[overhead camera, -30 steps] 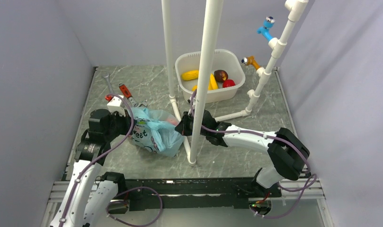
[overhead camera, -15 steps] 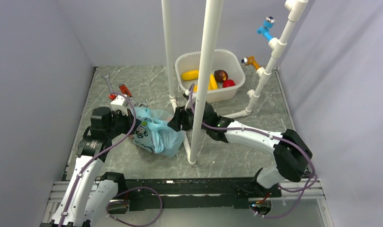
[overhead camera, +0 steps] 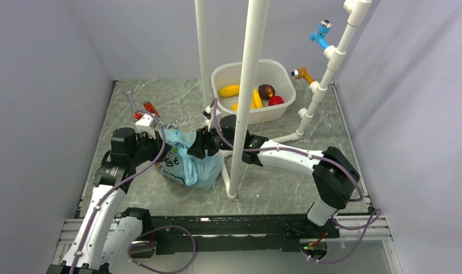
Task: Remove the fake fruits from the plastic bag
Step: Untie the plastic bag at the center of the board.
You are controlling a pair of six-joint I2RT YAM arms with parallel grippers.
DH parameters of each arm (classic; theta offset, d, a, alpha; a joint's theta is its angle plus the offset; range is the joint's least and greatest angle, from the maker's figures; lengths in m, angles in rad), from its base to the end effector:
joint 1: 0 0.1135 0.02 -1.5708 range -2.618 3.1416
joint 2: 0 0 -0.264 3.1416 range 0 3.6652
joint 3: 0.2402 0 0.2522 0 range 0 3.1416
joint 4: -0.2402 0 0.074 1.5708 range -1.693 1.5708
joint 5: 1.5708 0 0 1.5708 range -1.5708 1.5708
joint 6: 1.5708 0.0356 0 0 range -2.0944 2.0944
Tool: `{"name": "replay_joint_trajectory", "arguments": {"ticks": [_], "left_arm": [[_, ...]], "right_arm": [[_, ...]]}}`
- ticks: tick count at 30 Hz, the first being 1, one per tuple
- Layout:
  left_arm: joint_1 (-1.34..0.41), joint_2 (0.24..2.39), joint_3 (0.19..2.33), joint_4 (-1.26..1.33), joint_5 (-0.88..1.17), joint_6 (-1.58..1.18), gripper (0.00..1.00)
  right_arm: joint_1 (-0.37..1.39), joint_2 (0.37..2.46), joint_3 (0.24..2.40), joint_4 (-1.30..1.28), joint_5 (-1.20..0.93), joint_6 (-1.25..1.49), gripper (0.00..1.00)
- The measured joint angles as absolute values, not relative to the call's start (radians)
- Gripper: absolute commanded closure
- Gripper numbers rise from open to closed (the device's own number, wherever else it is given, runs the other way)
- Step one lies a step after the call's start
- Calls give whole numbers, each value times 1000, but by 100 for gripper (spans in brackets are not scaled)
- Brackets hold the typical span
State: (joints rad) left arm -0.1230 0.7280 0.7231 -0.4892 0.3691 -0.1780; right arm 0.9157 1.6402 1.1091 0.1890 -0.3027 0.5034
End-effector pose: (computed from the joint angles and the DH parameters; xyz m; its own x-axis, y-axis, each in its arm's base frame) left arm 0.1597 -0.0327 0.2971 -0.5393 -0.0997 -0.8362 0.3395 0.8829 -0.3243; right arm 0.2241 0.3091 0.2683 -0.6267 -0.0599 -0.7769 -0.7143 0.4427 0.5421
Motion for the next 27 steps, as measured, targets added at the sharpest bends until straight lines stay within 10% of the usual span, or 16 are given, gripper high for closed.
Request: {"name": "replay_joint_trajectory", "arguments": {"ticks": [16,27], "left_arm": [[-123,751,723,-483,386,-178,100],[-123,754,723,-483,388,-178,100]], "right_arm": [[946,1678,1112,215,-309,501,51],[953,1684,1096,245,-293,516,100]]}}
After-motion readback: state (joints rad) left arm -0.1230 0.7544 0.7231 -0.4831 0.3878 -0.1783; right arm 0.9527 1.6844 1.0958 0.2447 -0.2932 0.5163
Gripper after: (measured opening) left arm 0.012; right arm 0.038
